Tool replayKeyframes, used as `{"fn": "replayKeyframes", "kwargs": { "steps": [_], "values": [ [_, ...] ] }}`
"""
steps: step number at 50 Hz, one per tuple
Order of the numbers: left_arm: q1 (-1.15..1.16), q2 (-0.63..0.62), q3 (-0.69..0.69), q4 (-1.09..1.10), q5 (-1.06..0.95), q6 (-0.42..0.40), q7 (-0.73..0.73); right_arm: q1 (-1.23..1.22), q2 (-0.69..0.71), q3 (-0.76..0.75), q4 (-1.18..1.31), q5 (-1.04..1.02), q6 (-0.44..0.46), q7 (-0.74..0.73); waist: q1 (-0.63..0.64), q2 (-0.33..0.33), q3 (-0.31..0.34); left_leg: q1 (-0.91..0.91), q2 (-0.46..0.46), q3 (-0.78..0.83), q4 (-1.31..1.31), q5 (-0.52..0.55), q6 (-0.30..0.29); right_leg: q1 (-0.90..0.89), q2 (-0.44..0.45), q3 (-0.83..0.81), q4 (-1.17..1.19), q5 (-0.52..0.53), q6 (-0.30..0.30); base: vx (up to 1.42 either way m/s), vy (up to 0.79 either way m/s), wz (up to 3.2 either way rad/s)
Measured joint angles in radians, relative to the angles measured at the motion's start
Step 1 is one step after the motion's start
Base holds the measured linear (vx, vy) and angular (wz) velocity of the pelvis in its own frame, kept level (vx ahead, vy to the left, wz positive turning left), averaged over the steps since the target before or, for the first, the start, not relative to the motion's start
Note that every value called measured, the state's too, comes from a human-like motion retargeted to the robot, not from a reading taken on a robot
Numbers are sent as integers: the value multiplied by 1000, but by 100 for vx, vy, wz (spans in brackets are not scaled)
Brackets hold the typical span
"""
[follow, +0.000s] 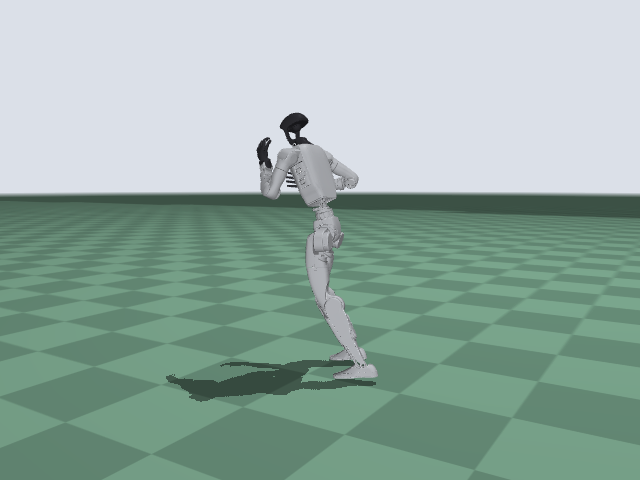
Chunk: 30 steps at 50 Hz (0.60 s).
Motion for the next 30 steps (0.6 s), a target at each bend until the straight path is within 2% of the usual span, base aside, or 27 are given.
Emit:
{"fn": "replayKeyframes", "kwargs": {
  "steps": [2, 4, 5, 7, 8, 10, 12, 13, 15, 17, 19, 23, 25, 27, 28, 30],
  "values": [
    [19, 7, -2, -8, -41, 16, 2, 14, -26, -13, 30, 21, 48, 30, -55, 11, -6, 50, -3, -17, -44, 119, -14, 28, -9, -63, -313, 44, 31, 99, -33, -11],
    [68, 16, -1, 9, -19, 46, -8, -2, -18, 13, 78, 5, 86, 44, -71, -11, 4, 119, -28, -43, -61, 211, -4, 75, -27, -116, -537, 94, 61, 103, -36, -46],
    [101, 22, 0, 27, 18, 62, -17, -18, -3, 39, 107, -13, 97, 49, -66, -29, 13, 155, -42, -57, -58, 247, 11, 98, -33, -130, -604, 125, 72, 104, -35, -99],
    [211, 19, 5, 75, 13, 45, -71, -96, 57, 139, 191, -14, 82, 45, -12, -67, 39, 157, -68, -66, 109, 275, 52, 142, -35, -90, -599, 143, 59, 102, -31, -145],
    [280, 8, 14, 97, -60, 25, -102, -144, 89, 189, 230, 5, 70, 29, 26, -73, 52, 122, -71, -64, 245, 269, 62, 156, -28, -57, -563, 112, 38, 98, -25, -154],
    [439, -6, 60, 146, -118, 12, -140, -280, 141, 286, 299, -4, 31, -29, 86, -72, 76, 12, -84, -85, 528, 199, 120, 168, -16, -9, -471, 11, 0, 93, -19, -132],
    [653, -8, 148, 163, -86, 12, -166, -454, 175, 341, 333, -81, 5, -72, 144, -72, 89, -120, -77, -69, 765, 101, 132, 174, -1, 30, -387, -79, -23, 94, -12, -122],
    [772, -6, 202, 155, -82, 23, -186, -544, 191, 345, 336, -134, 6, -84, 176, -79, 91, -181, -72, -52, 842, 61, 139, 182, 1, 46, -363, -104, -22, 98, -10, -121],
    [1004, 16, 309, 101, -140, -4, -288, -701, 222, 306, 324, -252, 3, -82, 259, -109, 86, -288, -64, -6, 910, -2, 162, 220, 0, 78, -365, -113, 5, 103, -9, -123],
    [1187, 74, 389, 56, -213, -4, -350, -798, 243, 254, 296, -339, 3, -126, 390, -161, 75, -356, -65, 63, 838, -49, 185, 279, -18, 121, -421, -57, 50, 108, -5, -138],
    [1301, 128, 434, 31, -317, -21, -426, -852, 257, 232, 277, -392, -7, -198, 536, -214, 67, -389, -74, 134, 659, -64, 192, 339, -43, 168, -487, 41, 90, 112, 3, -137],
    [1373, 183, 494, 32, -435, -21, -449, -908, 275, 250, 275, -339, -10, -305, 761, -267, 59, -356, -96, 221, 101, -27, 134, 467, -62, 241, -591, 278, 150, 117, 20, -106],
    [1356, 164, 513, 20, -433, -1, -470, -923, 279, 248, 283, -276, 2, -256, 804, -258, 61, -322, -103, 233, -120, -6, 95, 561, -55, 269, -638, 374, 155, 120, 32, -30],
    [1297, 116, 503, 1, -413, -2, -503, -895, 264, 219, 277, -232, 0, -182, 786, -225, 73, -310, -107, 210, -133, 40, 82, 672, -44, 293, -656, 436, 133, 119, 34, 56],
    [1234, 83, 474, -1, -429, -5, -507, -865, 252, 196, 267, -224, -2, -157, 771, -201, 93, -282, -115, 184, -114, 62, 96, 721, -37, 312, -637, 454, 117, 119, 34, 91],
    [1073, 25, 398, 12, -414, -40, -504, -750, 244, 138, 223, -204, -20, -119, 726, -150, 140, -242, -122, 129, 38, -9, 148, 777, -18, 328, -508, 448, 107, 118, 31, 103]
  ]
}}
